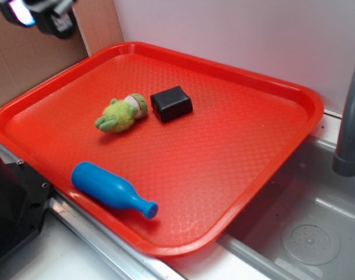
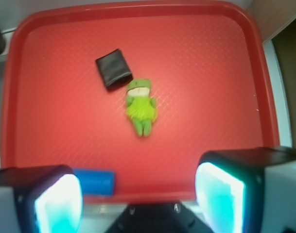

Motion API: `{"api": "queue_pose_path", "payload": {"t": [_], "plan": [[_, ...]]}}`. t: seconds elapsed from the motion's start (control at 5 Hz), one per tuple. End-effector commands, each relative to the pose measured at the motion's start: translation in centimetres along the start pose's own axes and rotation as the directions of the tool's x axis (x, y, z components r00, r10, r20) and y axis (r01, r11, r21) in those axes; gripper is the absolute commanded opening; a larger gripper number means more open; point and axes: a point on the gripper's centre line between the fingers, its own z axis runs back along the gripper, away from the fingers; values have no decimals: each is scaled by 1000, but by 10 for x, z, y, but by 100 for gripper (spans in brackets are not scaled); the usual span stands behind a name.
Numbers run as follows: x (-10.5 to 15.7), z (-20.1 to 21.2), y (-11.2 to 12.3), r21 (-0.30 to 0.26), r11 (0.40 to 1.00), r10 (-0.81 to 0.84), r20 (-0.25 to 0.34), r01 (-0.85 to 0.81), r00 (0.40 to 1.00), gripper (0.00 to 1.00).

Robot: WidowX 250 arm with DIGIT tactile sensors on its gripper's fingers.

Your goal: Grab the green animal.

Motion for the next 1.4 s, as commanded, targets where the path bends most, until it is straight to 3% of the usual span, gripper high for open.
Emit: {"api": "queue_pose_path", "payload": {"t": [0.0, 0.6, 1.0, 1.2], "plan": [[25, -51, 17, 31, 998, 56, 3, -56, 998, 100], [39, -125, 13, 29, 999, -30, -94, 33, 995, 100], [42, -143, 11, -2, 997, -73, -112, 73, 991, 97], [43, -145, 11, -12, 997, -72, -117, 71, 990, 0]]}}
